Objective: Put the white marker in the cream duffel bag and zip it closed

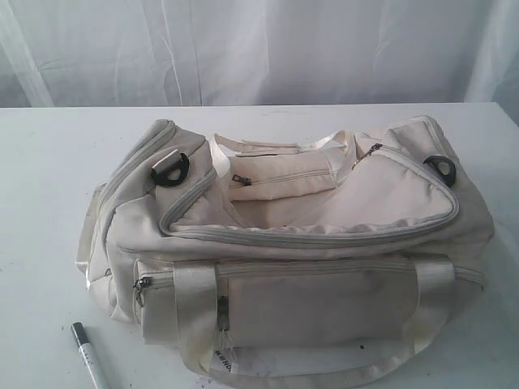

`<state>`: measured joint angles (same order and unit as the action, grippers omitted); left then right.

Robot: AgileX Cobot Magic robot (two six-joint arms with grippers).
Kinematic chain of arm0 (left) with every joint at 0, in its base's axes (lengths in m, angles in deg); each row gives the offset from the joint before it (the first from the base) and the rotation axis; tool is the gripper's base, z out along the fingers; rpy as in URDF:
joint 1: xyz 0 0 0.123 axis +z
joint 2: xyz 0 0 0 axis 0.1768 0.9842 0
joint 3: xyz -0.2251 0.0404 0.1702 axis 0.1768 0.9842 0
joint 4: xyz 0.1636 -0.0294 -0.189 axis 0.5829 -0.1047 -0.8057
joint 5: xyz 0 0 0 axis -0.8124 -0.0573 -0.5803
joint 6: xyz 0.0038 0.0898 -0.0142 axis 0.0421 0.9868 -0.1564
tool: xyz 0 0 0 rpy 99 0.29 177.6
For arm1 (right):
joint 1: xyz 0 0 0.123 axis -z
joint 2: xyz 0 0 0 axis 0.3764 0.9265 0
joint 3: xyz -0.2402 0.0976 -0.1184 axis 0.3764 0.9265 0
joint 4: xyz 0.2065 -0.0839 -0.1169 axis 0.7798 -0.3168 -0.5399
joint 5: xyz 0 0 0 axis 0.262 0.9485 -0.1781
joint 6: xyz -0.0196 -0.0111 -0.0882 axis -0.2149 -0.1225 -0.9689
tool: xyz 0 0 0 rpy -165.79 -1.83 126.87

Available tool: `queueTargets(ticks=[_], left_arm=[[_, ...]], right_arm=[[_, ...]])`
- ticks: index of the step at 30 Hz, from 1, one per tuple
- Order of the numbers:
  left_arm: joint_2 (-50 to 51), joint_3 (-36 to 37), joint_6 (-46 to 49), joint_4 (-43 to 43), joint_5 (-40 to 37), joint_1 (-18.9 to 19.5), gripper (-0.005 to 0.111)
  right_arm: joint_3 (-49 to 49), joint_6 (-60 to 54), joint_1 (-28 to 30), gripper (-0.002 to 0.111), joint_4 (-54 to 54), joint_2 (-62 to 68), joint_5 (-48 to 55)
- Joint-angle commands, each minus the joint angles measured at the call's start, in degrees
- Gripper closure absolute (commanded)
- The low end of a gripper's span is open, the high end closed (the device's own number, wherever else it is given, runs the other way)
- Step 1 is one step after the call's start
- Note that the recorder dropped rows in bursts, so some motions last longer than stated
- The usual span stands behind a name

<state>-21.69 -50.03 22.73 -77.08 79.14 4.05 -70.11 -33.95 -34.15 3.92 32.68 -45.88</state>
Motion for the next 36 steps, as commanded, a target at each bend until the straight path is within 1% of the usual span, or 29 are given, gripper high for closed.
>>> queueTargets(ticks=[1,3,5,10,13,17,19,21,22,25,36], left_arm=[[8.1,-5.2,10.0,-7.4,-3.9,-2.9,0.061],[12.6,-7.5,14.3,-9.3,-6.3,-4.0,0.055],[16.7,-10.1,20.2,-12.5,-7.3,-5.2,0.053],[27.4,-17.2,36.2,-23.1,-9.5,-7.5,0.053],[34.4,-21.0,43.2,-28.1,-9.8,-8.3,0.053],[42.4,-25.6,52.2,-34.7,-10.7,-10.5,0.053],[46.4,-28.0,57.5,-37.1,-11.6,-12.4,0.053],[49.6,-29.9,60.6,-38.3,-11.6,-14.4,0.053],[52.9,-31.7,62.7,-38.4,-11.5,-16.5,0.053],[57.5,-34.1,63.7,-38.4,-11.1,-19.1,0.053],[73.0,-44.0,64.0,-39.1,-5.7,-28.4,0.053]], right_arm=[[0.1,0.3,0.2,0.074,-0.4,-0.4,-0.4],[0.1,0.3,0.2,0.074,-0.4,-0.4,-0.4],[0.1,0.3,0.2,0.074,-0.4,-0.4,-0.4],[0.1,0.3,0.2,0.074,-0.4,-0.4,-0.4],[0.1,0.3,0.2,0.074,-0.4,-0.4,-0.4],[0.1,0.3,0.2,0.074,-0.4,-0.4,-0.4],[0.1,0.3,0.2,0.074,-0.4,-0.4,-0.4],[0.1,0.3,0.2,0.074,-0.4,-0.4,-0.4],[0.1,0.3,0.2,0.074,-0.4,-0.4,-0.4],[0.1,0.3,0.2,0.074,-0.4,-0.4,-0.4],[0.1,0.3,0.2,0.074,-0.4,-0.4,-0.4]])
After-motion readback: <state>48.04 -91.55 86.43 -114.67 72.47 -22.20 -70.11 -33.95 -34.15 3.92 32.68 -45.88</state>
